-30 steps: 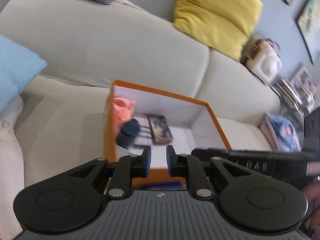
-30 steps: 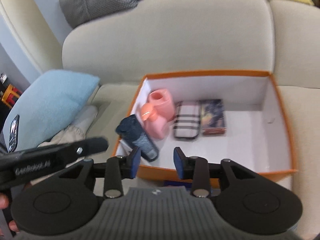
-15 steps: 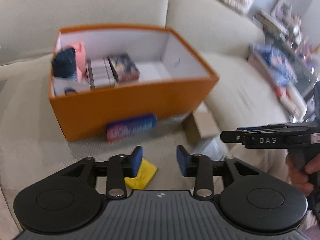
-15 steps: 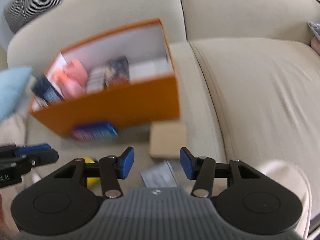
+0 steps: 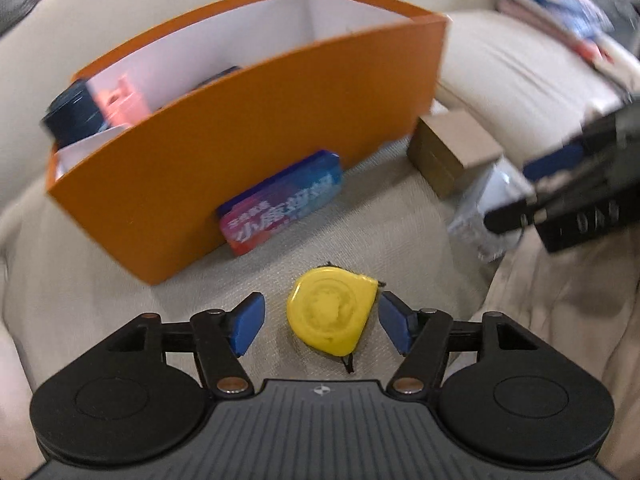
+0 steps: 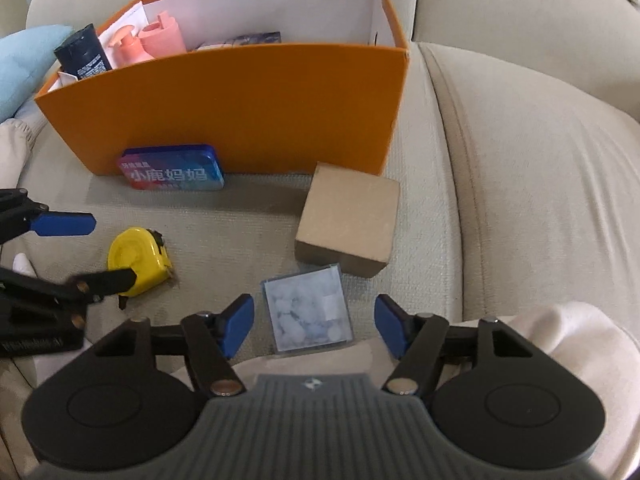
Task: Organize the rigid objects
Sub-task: 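Grasp the yellow tape measure with the left tool while the right grasps the clear cube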
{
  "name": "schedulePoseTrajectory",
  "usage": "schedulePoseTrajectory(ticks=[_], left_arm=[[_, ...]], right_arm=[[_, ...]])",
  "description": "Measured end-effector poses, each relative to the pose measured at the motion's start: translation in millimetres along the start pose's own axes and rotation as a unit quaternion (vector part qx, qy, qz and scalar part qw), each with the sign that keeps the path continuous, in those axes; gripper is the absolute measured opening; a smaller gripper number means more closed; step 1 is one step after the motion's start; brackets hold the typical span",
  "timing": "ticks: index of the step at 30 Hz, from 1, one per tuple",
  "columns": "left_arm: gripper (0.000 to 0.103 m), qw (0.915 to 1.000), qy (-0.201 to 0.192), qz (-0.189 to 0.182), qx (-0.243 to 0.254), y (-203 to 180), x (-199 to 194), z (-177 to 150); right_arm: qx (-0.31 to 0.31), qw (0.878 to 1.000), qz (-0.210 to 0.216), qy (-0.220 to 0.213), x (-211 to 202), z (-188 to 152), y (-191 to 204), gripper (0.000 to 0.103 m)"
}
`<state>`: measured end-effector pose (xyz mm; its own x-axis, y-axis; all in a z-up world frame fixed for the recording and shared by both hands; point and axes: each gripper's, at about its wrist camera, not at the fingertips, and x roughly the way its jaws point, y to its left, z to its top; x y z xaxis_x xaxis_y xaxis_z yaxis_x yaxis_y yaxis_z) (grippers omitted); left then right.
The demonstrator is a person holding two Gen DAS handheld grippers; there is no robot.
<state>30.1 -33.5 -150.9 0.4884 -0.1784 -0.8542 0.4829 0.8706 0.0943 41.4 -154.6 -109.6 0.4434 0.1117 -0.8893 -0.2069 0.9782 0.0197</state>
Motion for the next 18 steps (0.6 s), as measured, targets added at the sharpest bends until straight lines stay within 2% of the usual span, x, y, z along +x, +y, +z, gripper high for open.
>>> schedulePoseTrajectory(ticks=[5,7,11,18], left_arm=[[0.076,0.9994,0.000,0.011,0.033,-3,7,1],[0.076,0.9996,0.002,0.004,0.028,-1,11,4],[0.076,0.9997,0.010,-0.005,0.024,0,18,6],[0.063,0.9997,0.008,-0.025,0.000,2,26,3]], right_arm=[[-0.017,1.000,-0.011,0.005,11,1,4,0.069],[-0.021,1.000,-0.012,0.005,16,4,9,0.062],[-0.008,1.000,-0.010,0.011,24,7,7,0.057],[-0.009,1.000,-0.009,0.008,26,6,8,0.052]])
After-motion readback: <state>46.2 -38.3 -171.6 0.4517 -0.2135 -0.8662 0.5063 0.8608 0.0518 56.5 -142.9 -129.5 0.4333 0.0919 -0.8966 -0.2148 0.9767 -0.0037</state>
